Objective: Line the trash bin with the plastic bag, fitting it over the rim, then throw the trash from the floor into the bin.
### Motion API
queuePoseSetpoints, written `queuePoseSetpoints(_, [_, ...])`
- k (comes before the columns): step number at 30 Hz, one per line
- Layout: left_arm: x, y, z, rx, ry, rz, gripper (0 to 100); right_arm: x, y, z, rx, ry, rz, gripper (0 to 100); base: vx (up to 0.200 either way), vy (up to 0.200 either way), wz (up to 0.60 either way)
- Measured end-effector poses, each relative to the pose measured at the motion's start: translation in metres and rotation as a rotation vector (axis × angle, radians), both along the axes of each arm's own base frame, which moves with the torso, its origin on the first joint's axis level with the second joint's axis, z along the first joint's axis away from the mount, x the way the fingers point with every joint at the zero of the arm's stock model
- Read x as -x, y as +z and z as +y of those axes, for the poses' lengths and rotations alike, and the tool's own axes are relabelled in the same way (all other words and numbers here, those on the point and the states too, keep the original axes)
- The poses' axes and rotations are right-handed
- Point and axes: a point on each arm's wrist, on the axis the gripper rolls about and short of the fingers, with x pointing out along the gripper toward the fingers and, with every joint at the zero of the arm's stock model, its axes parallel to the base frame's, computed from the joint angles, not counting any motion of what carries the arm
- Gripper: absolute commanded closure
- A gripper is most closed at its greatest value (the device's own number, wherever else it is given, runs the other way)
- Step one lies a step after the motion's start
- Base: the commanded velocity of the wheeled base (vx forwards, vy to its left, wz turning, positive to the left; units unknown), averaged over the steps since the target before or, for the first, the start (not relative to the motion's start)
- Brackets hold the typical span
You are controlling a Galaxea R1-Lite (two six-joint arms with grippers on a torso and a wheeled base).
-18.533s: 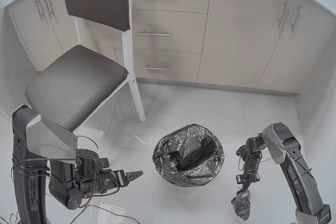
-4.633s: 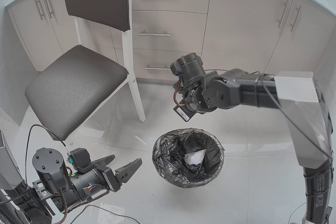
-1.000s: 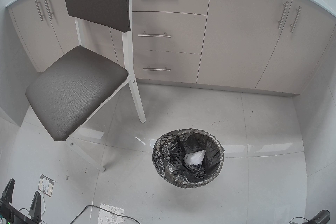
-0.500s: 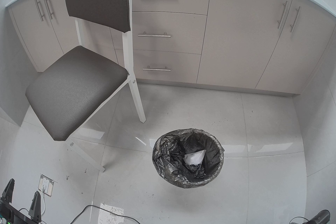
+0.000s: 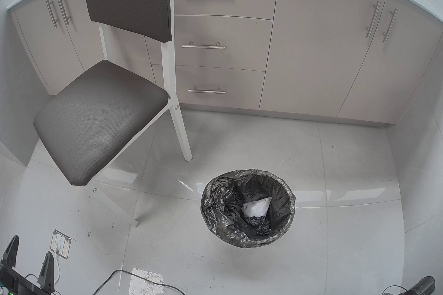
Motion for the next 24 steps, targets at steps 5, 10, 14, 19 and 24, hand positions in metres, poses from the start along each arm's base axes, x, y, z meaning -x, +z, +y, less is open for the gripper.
queuePoseSetpoints(5, [0.0,0.0,0.0,0.0,0.0,0.0,0,-0.034,-0.03,-0.002,0.003,-0.081,-0.003,100,0.0,0.0,0.0])
queuePoseSetpoints(10, [0.0,0.0,0.0,0.0,0.0,0.001,0,-0.059,-0.065,-0.003,0.038,-0.17,0.02,100,0.0,0.0,0.0])
queuePoseSetpoints(14, [0.0,0.0,0.0,0.0,0.0,0.001,0,-0.067,-0.083,-0.004,0.063,-0.207,0.078,100,0.0,0.0,0.0])
queuePoseSetpoints(19, [0.0,0.0,0.0,0.0,0.0,0.001,0,-0.072,-0.102,-0.004,0.124,-0.218,0.233,100,0.0,0.0,0.0])
queuePoseSetpoints(24, [0.0,0.0,0.0,0.0,0.0,0.001,0,-0.072,-0.109,-0.004,0.239,-0.237,0.297,100,0.0,0.0,0.0])
